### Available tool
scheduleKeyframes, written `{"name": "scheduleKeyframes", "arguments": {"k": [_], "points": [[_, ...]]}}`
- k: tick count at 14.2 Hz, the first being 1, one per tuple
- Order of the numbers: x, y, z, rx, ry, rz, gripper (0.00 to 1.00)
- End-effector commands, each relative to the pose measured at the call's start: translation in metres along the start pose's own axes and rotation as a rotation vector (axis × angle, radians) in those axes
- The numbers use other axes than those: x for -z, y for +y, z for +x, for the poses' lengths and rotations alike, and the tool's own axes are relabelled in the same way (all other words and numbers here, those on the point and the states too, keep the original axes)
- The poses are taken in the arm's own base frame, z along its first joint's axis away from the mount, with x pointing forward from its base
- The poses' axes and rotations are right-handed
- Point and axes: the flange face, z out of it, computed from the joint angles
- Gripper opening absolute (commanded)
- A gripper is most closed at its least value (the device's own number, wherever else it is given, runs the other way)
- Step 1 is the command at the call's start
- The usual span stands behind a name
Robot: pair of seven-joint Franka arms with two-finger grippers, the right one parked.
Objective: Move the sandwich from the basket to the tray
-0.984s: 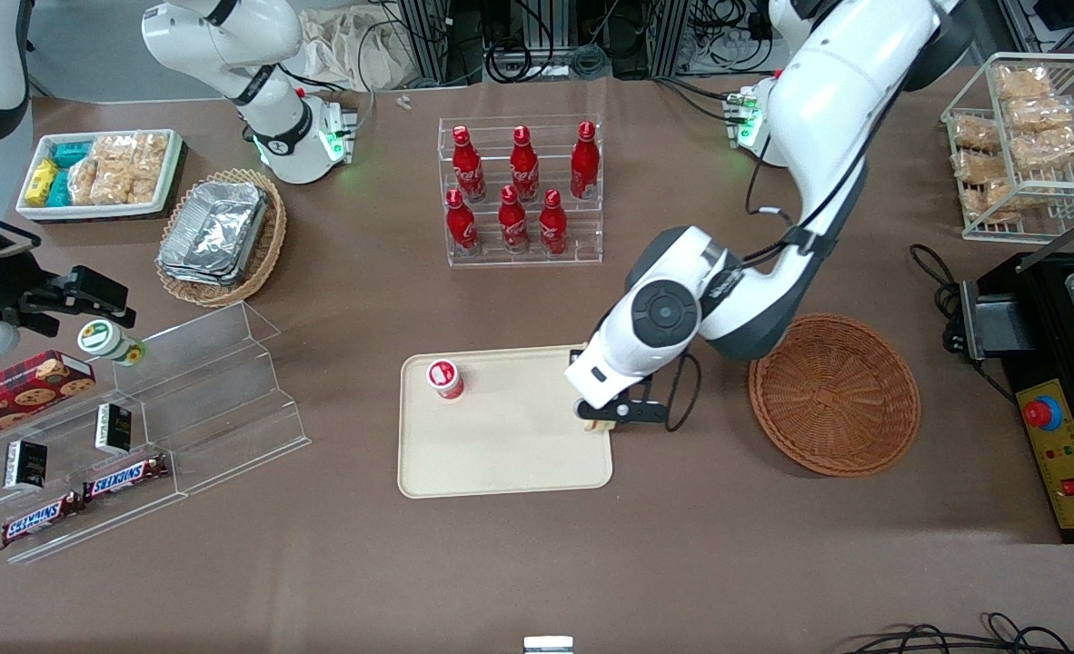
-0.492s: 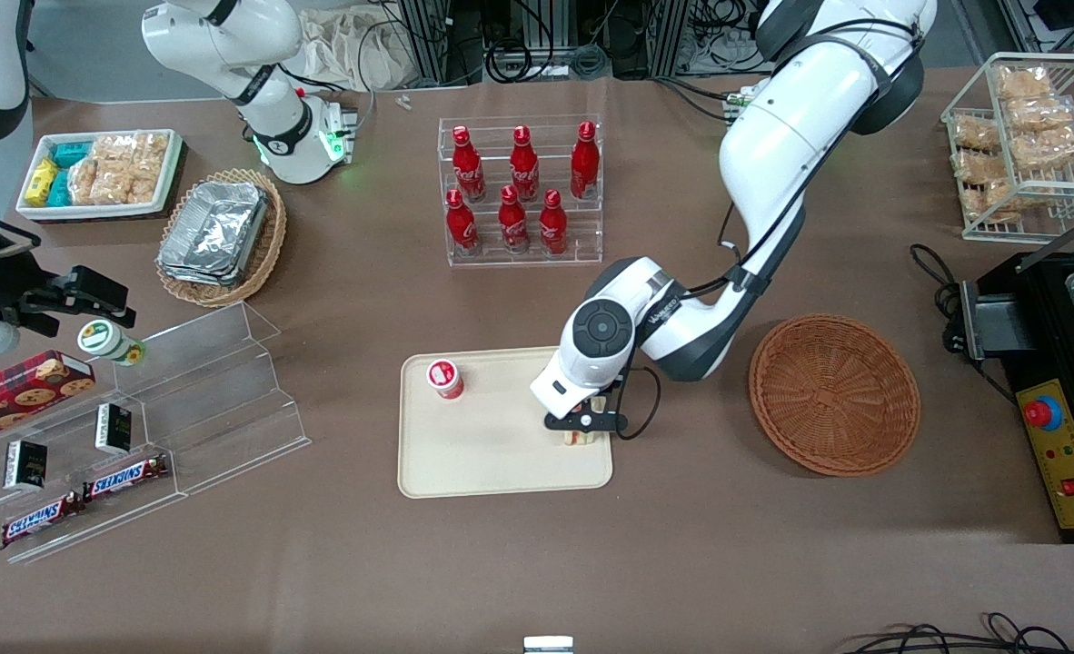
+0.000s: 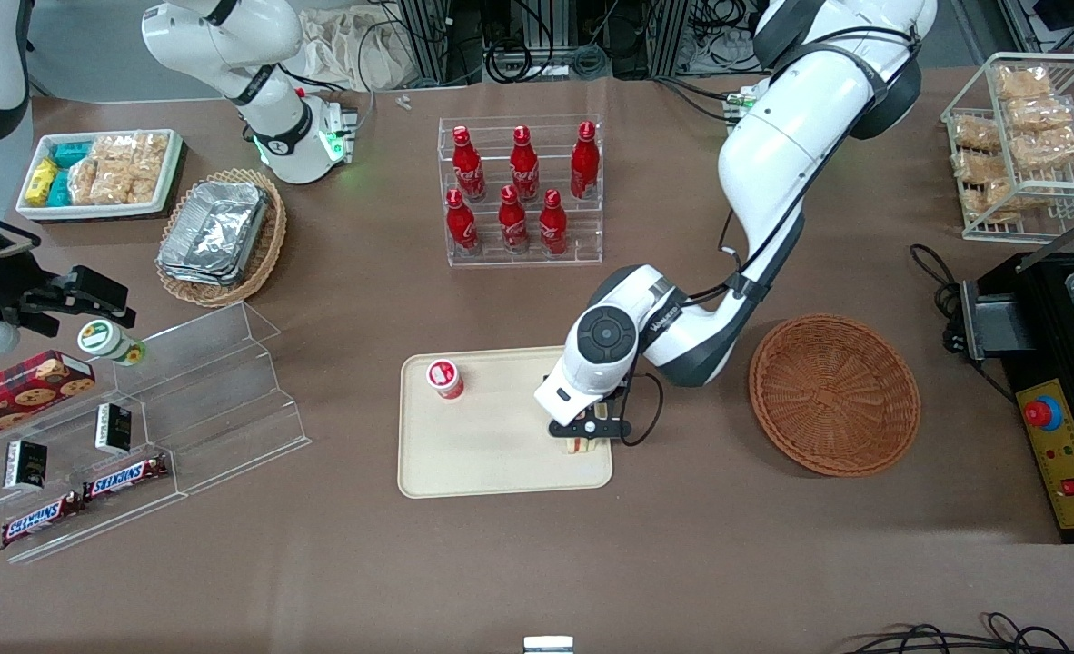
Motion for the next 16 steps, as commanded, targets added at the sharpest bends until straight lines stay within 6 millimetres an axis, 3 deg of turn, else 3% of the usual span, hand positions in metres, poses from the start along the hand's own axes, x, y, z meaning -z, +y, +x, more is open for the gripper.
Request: {"name": "scheduleKeyframes", "arguments": {"k": [1,3,5,6,8,11,12,16], "points": [[0.023,-0.001,0.009,0.023,0.044,-0.001,1.0],[0.055,-0.02,0.022,0.057,0.059,-0.001,1.0],[0.107,-0.055,0.038,0.108,0.087,0.004,1.0],[0.135,-0.061,0.031,0.105,0.083,0.036,1.0],[0.178,-0.093,0.021,0.131,0.078,0.092,0.99],[0.226,-0.156,0.004,0.149,0.054,0.047,0.99],[0.242,-0.186,0.002,0.179,0.041,0.023,0.99],[0.308,-0.26,-0.028,0.159,0.005,0.068,0.99]]}}
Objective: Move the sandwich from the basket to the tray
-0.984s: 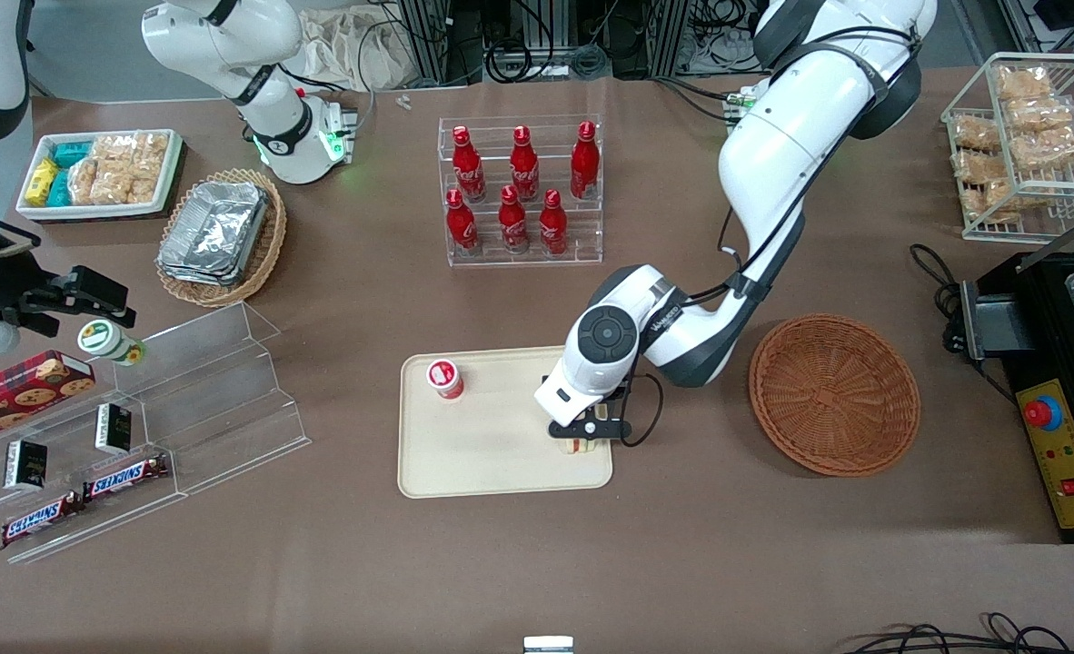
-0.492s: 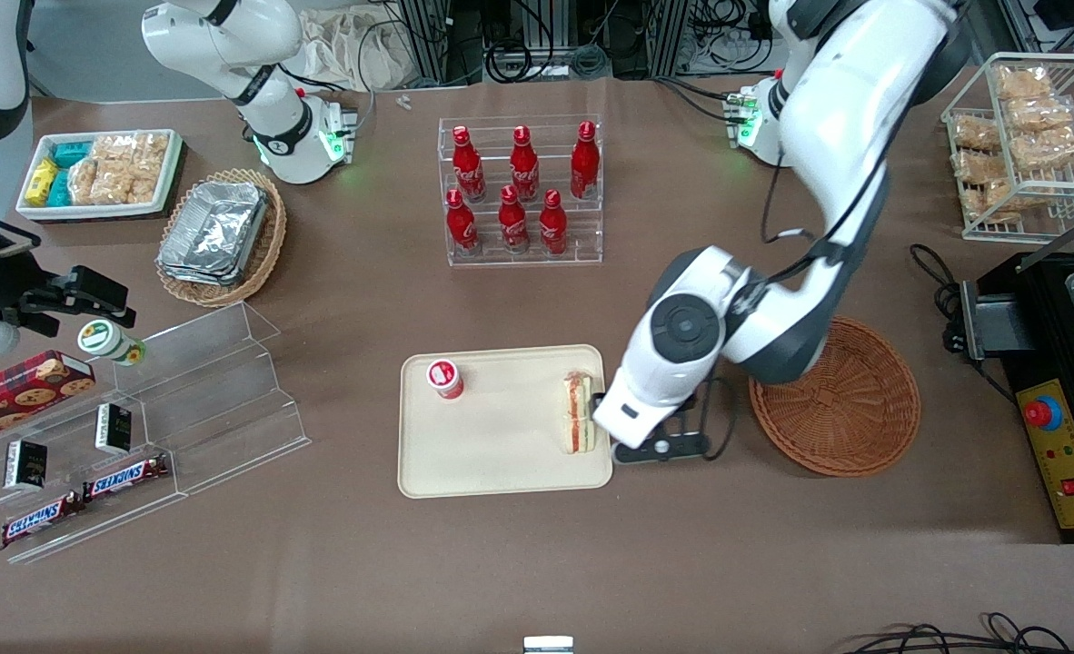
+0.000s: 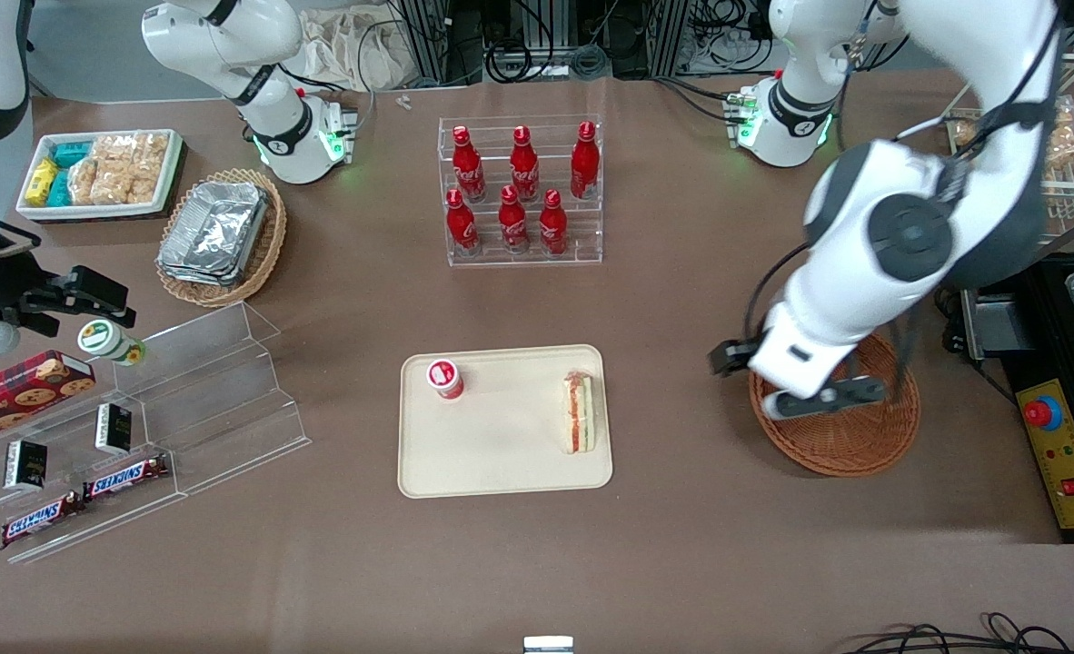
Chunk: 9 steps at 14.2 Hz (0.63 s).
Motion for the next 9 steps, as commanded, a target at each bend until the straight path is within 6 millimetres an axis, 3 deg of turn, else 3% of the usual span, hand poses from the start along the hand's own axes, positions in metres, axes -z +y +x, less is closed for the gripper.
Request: {"name": "scheduleKeyframes", "arguments": {"k": [1,3,6,9], "points": [[0.04,-0.053,-0.023,-0.023,-0.037,0.004,0.99],[0.056,-0.087,-0.025,-0.026,-0.065,-0.001,0.99],[0.073,-0.111,-0.031,-0.056,-0.073,0.013,0.99],[0.082,-0.159,-0.027,-0.121,-0.081,0.014,0.98]]}}
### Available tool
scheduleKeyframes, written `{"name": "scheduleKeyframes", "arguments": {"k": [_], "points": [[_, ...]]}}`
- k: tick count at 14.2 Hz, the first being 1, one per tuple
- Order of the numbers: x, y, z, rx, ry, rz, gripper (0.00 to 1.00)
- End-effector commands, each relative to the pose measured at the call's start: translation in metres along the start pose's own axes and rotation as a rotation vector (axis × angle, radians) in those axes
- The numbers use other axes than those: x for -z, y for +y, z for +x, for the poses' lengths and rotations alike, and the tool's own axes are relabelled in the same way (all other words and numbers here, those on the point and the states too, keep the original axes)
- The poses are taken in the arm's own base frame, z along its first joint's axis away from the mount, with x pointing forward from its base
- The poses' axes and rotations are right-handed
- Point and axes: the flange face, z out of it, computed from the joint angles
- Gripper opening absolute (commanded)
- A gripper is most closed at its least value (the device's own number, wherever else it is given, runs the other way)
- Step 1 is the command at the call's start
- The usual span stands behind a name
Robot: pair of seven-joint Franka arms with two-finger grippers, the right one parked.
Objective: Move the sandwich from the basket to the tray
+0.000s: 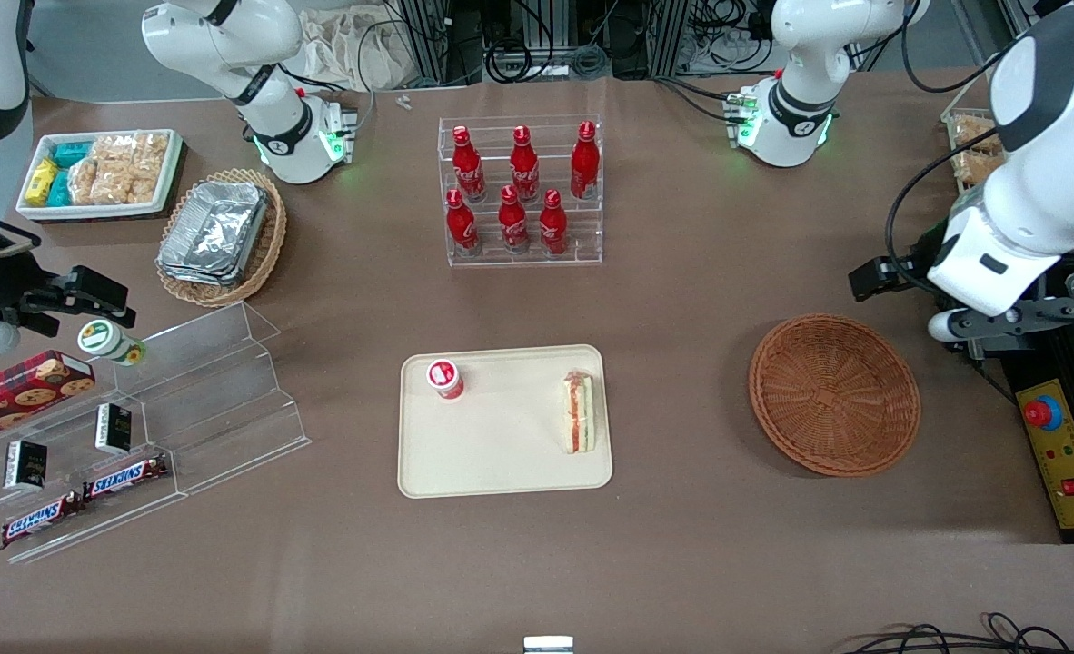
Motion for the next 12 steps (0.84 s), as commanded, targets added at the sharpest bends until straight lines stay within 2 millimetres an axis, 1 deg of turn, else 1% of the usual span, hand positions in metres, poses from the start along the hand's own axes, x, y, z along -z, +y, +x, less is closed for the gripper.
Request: {"name": "scheduleKeyframes", "arguments": {"k": [1,2,3,4,5,7,9,10,11,12], "points": [[0.005,-0.047,-0.009,-0.054,-0.014,-0.008,0.98],[0.009,-0.053,-0.011,-0.078,-0.013,-0.006,0.98],[0.011,-0.07,-0.011,-0.074,-0.013,-0.007,0.98],[0.011,-0.074,-0.011,-0.091,-0.013,-0.008,0.98],[0.011,-0.086,-0.008,-0.088,-0.012,-0.01,0.98],[0.012,-0.09,-0.003,-0.091,-0.008,-0.012,0.99],[0.024,-0.087,0.003,-0.095,0.003,-0.009,0.99],[0.022,-0.086,0.011,-0.096,-0.006,-0.015,1.0],[0.029,-0.087,0.012,-0.095,-0.001,-0.016,1.0],[0.029,-0.088,0.015,-0.094,-0.004,-0.014,1.0]]}}
